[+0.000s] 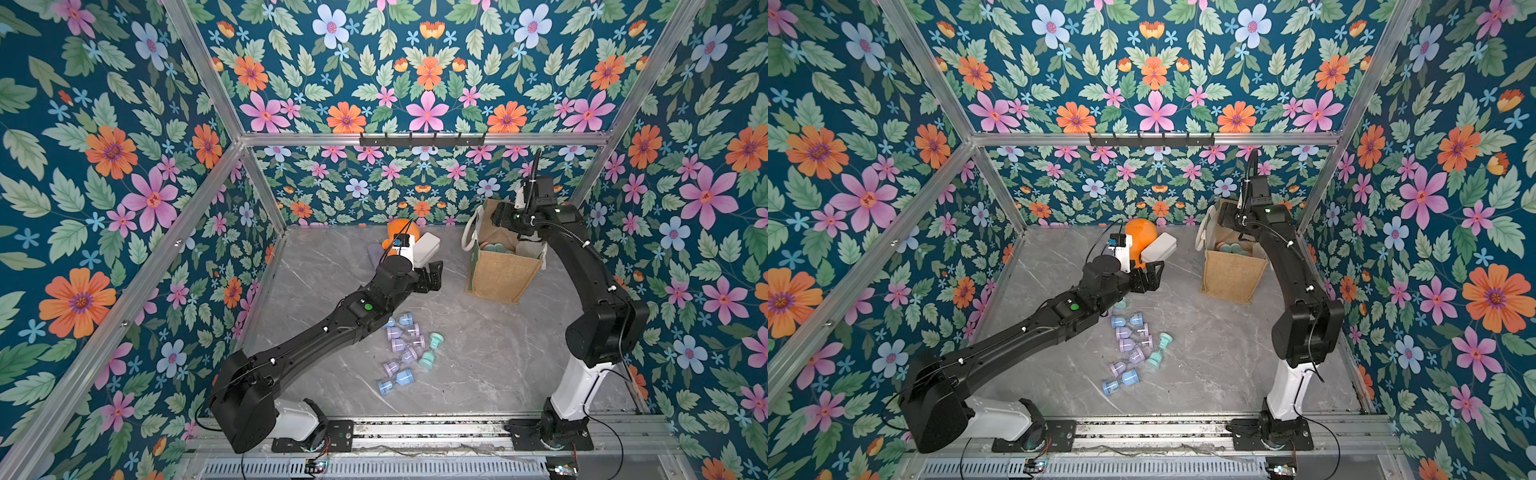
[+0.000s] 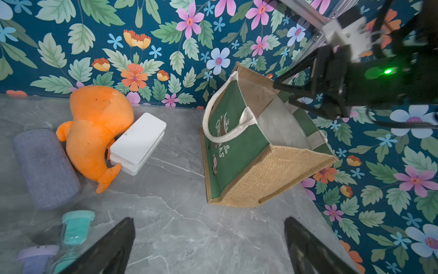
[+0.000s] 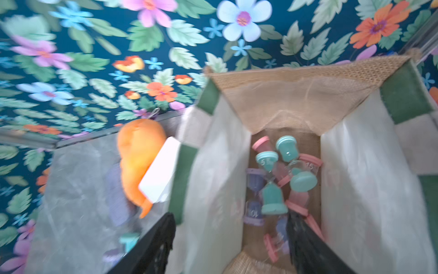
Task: Put the hourglass into the canvas bag
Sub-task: Place the hourglass in the canvas bag.
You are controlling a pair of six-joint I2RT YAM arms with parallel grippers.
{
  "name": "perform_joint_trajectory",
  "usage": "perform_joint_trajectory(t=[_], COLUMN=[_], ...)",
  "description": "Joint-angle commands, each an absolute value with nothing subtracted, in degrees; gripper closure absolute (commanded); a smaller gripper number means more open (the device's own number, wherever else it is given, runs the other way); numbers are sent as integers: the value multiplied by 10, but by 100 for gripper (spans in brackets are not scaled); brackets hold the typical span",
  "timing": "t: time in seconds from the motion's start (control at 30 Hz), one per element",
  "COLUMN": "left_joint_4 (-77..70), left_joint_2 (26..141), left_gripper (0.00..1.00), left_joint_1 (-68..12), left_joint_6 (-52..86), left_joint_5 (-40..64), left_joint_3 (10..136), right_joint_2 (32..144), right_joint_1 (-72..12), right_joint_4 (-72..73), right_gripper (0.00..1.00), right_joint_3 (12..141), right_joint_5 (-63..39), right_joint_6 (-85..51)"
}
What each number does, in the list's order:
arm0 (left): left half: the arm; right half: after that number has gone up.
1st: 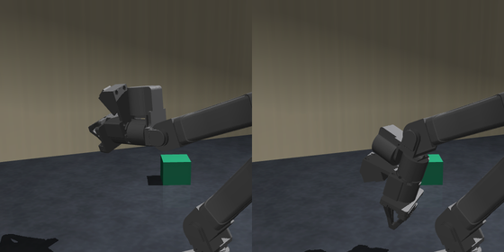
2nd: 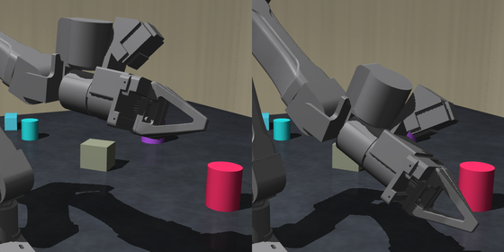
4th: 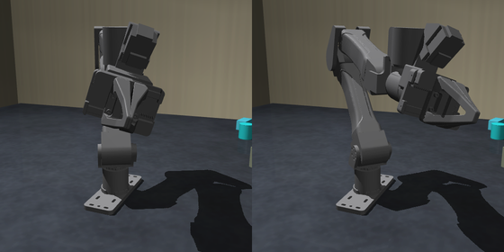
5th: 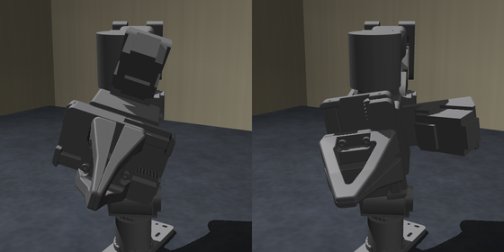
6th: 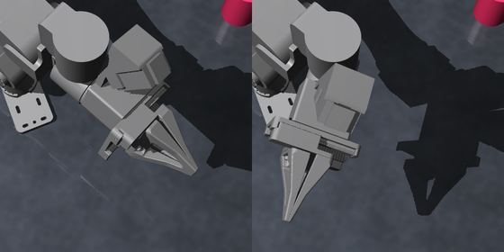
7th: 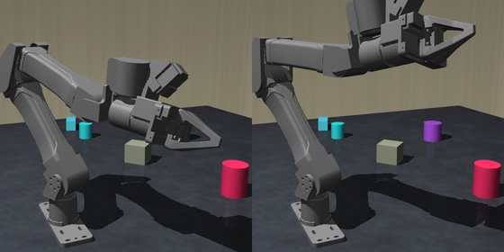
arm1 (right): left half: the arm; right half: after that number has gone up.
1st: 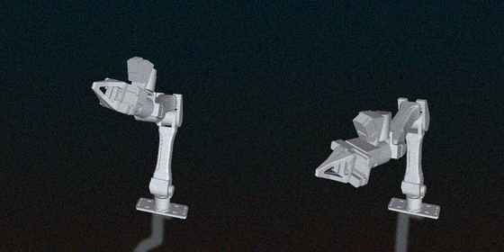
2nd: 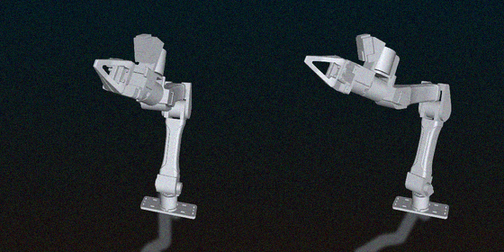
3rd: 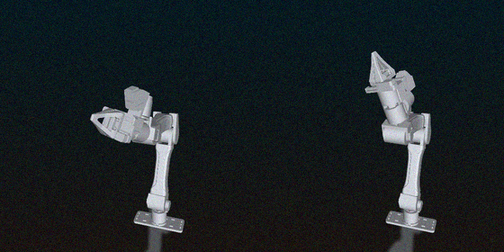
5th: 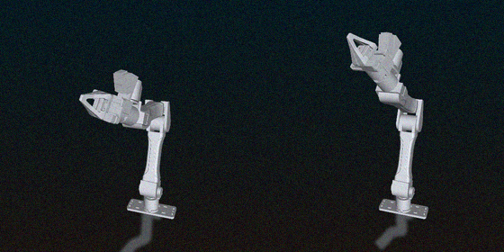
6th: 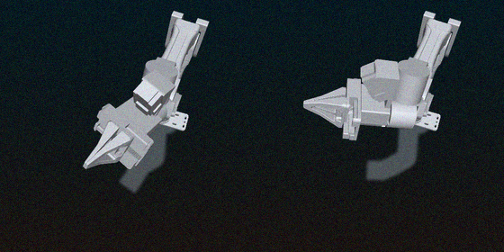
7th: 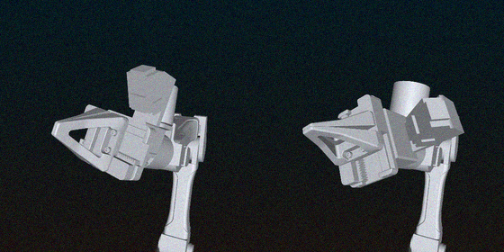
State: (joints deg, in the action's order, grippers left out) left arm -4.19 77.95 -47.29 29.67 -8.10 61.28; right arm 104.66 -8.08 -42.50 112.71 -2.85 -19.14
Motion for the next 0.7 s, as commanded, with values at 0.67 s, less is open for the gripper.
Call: perform_joint_trajectory(t=[0.67], left_joint_4=[136], left_joint_2=[561], left_gripper=[0], left_joint_1=[-472], left_joint_6=[297], left_joint_5=[-133], left_joint_3=[468], right_joint_2=[815], right_joint_1=[-425], right_joint_4=[-458], right_gripper=[21], right_joint_3=[803], right_joint_5=[120], right_joint_6=[-315])
